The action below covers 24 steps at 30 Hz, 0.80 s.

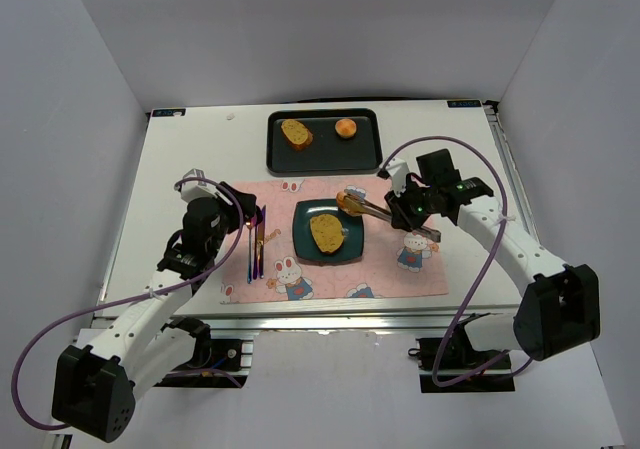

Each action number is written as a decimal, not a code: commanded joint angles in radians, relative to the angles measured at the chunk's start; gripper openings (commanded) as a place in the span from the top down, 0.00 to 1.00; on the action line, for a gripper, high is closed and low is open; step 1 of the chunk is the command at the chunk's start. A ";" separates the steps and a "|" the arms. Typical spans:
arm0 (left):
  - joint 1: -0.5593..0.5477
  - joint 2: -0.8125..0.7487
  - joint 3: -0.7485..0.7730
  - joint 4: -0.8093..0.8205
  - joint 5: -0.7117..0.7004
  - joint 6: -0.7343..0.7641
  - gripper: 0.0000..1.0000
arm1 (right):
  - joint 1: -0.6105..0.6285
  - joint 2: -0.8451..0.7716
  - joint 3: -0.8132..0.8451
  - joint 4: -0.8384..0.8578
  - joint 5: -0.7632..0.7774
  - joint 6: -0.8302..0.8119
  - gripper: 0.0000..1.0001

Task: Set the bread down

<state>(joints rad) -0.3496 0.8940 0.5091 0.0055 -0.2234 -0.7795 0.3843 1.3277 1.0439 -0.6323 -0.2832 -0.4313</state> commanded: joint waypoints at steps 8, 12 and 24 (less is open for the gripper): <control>0.004 -0.009 -0.011 0.027 0.013 -0.006 0.28 | 0.001 -0.004 -0.012 0.000 -0.039 0.040 0.60; 0.004 -0.004 -0.006 0.028 0.013 -0.004 0.28 | 0.001 -0.013 -0.008 -0.015 -0.071 0.025 0.53; 0.004 -0.001 0.002 0.030 0.015 -0.006 0.28 | 0.002 -0.071 0.028 -0.023 -0.143 -0.018 0.46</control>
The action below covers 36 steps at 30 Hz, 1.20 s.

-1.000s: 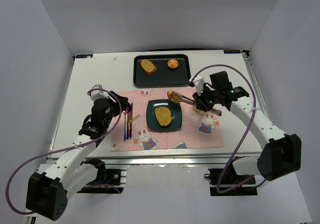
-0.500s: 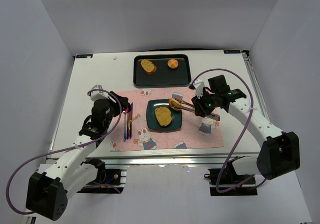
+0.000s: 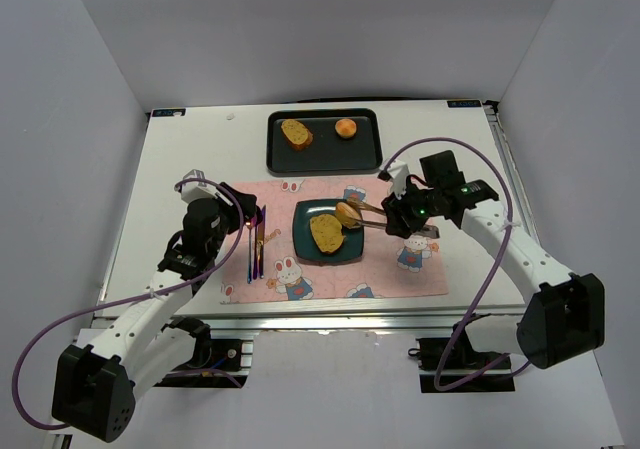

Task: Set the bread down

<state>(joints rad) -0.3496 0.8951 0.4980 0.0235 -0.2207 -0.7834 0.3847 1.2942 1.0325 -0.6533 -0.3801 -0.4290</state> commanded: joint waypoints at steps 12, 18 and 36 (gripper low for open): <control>0.004 -0.001 0.022 0.012 0.020 -0.001 0.30 | -0.003 -0.061 0.139 0.036 -0.066 0.001 0.66; 0.004 0.007 0.031 0.018 0.040 0.003 0.85 | -0.162 -0.075 0.189 0.253 -0.008 0.180 1.00; 0.004 0.154 0.063 0.098 0.268 0.013 0.45 | -0.610 0.223 -0.247 0.742 0.196 0.288 1.00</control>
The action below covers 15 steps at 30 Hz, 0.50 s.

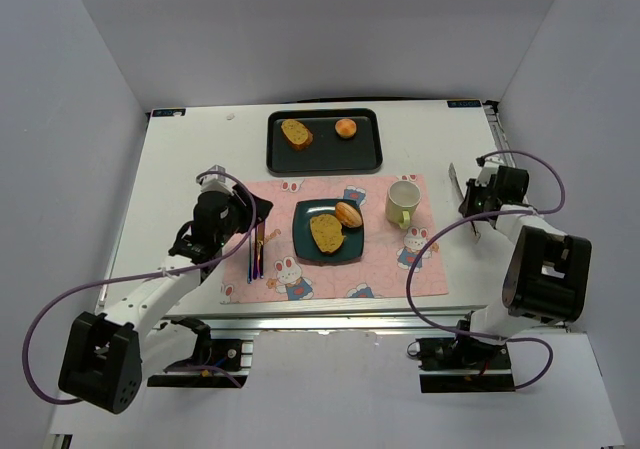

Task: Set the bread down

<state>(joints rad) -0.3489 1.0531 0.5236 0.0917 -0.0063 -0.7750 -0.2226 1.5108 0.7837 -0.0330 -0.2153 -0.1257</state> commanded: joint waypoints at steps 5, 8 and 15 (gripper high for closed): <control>0.004 0.042 0.032 0.072 0.124 -0.001 0.34 | -0.007 0.083 -0.009 0.068 0.014 -0.106 0.53; 0.001 0.062 0.029 0.086 0.161 -0.004 0.32 | -0.029 0.074 0.002 0.025 -0.019 -0.138 0.30; -0.002 0.062 0.027 0.098 0.172 -0.001 0.34 | -0.020 -0.081 0.147 -0.180 -0.026 -0.150 0.11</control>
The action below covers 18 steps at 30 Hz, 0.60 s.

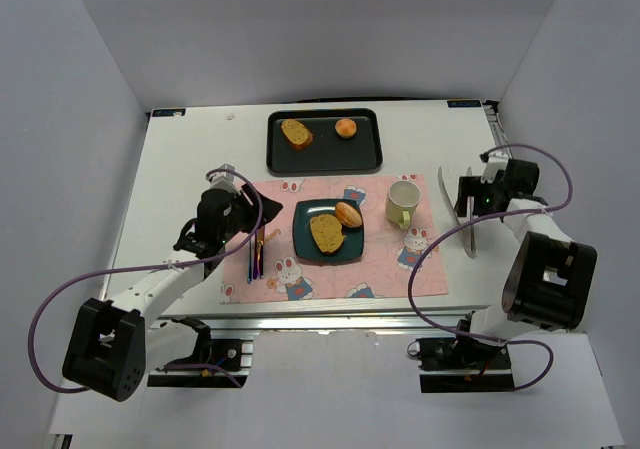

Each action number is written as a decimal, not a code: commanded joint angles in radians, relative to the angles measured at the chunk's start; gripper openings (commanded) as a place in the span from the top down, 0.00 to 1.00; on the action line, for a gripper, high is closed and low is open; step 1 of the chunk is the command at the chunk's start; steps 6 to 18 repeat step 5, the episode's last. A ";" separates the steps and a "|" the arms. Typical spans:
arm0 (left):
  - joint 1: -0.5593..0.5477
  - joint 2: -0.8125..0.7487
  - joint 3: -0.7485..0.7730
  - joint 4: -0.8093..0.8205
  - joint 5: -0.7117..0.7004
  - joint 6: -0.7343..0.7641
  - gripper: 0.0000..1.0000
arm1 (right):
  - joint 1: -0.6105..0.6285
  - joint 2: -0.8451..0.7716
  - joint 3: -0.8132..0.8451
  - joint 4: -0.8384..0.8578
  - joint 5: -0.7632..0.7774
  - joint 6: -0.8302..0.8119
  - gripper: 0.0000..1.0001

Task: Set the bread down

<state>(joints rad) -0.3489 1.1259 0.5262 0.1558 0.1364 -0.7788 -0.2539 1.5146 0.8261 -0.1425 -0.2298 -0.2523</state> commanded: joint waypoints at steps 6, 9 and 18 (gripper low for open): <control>-0.004 -0.009 0.015 0.068 0.061 -0.013 0.76 | 0.073 -0.154 0.222 -0.109 0.009 -0.085 0.11; -0.004 -0.009 0.015 0.068 0.061 -0.013 0.76 | 0.073 -0.154 0.222 -0.109 0.009 -0.085 0.11; -0.004 -0.009 0.015 0.068 0.061 -0.013 0.76 | 0.073 -0.154 0.222 -0.109 0.009 -0.085 0.11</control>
